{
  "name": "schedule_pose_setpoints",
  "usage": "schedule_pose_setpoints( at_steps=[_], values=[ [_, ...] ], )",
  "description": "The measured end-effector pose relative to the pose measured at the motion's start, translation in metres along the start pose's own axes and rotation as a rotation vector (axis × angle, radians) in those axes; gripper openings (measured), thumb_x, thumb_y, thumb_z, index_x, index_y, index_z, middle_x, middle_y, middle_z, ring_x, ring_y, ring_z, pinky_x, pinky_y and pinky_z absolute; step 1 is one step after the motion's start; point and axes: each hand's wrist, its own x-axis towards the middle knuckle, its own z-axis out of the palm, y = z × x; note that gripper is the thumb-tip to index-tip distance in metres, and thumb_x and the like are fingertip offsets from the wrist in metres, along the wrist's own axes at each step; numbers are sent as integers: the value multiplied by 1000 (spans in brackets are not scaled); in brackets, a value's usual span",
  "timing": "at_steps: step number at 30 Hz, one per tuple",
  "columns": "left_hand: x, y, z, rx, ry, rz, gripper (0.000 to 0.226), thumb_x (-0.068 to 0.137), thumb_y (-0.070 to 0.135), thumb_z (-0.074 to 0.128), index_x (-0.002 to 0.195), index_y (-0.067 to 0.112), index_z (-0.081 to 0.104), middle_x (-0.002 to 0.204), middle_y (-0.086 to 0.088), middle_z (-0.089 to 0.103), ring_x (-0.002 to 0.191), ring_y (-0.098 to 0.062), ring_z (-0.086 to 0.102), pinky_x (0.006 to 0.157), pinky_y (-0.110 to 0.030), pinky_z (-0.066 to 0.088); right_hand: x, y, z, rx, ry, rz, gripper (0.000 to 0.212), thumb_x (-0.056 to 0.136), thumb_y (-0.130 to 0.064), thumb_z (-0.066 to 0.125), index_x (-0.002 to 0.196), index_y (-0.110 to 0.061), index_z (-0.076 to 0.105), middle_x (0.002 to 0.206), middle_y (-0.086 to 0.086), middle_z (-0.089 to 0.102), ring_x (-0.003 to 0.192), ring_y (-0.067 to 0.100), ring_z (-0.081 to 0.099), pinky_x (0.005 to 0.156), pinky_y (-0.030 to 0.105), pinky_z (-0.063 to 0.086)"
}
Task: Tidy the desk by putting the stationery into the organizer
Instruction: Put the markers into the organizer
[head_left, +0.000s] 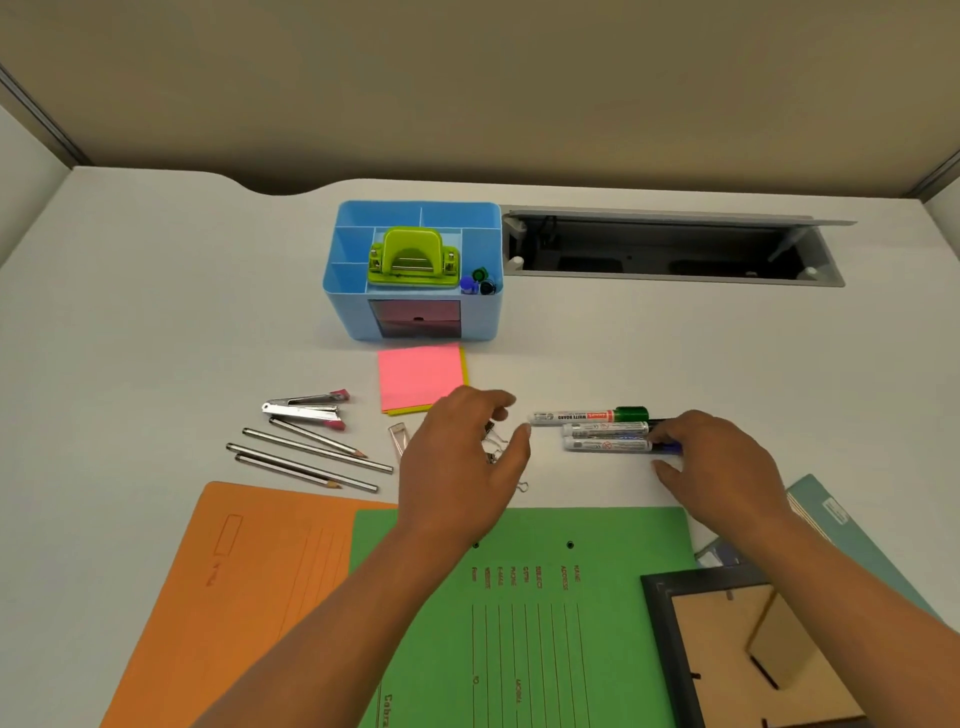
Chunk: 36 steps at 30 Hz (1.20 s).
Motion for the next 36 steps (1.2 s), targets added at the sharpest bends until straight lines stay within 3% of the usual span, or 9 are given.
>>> schedule_pose_setpoints(
  at_steps=[4,7,16,19,22,30,36],
  values=[
    [-9,-3,2,0,-31,-36,27,87,35,66,113,27,64,94,19,58,81,-2,48,70,-18,36,-1,-5,-1,-28,-39,-14,33,84,-31,69,116,-28,66,111,-2,64,98,20,58,70,30,48],
    [-13,-1,2,-1,-50,-50,27,87,36,67,112,28,64,94,19,58,80,-2,49,72,-21,40,-3,-12,0,-41,-39,-44,21,82,-29,69,103,-29,70,106,-3,63,94,19,56,66,31,49],
    [-13,5,-2,-44,-77,-35,29,88,35,65,115,26,64,96,18,59,81,-5,51,73,-26,46,-16,-33,-8,25,0,-54,13,73,-32,71,83,-34,63,84,-10,55,82,12,48,58,26,34],
    [-14,7,-2,-90,-79,-32,29,87,31,65,115,24,64,96,16,59,79,-3,52,73,-26,48,-21,-40,-13,120,31,-74,16,72,-33,73,78,-36,59,83,-17,57,81,8,52,61,27,42],
    [-13,12,-1,-115,-107,-17,31,87,27,67,117,23,64,96,15,58,78,0,52,73,-22,49,-24,-47,-18,308,45,-104,22,70,-22,77,76,-34,59,81,-18,60,75,6,57,64,28,50],
    [-6,29,-7,-47,-306,127,46,85,36,71,129,35,57,100,22,45,78,-1,51,78,-24,49,-34,-82,-49,786,179,-188,29,72,-5,82,84,-27,67,78,-11,68,70,9,67,67,13,53],
    [11,37,-15,-98,-156,230,24,86,29,68,109,21,70,92,6,58,76,-9,56,67,-35,53,-36,-99,-70,933,186,-249,29,73,-6,81,94,-22,71,84,-15,72,77,7,70,71,16,55]
  ],
)
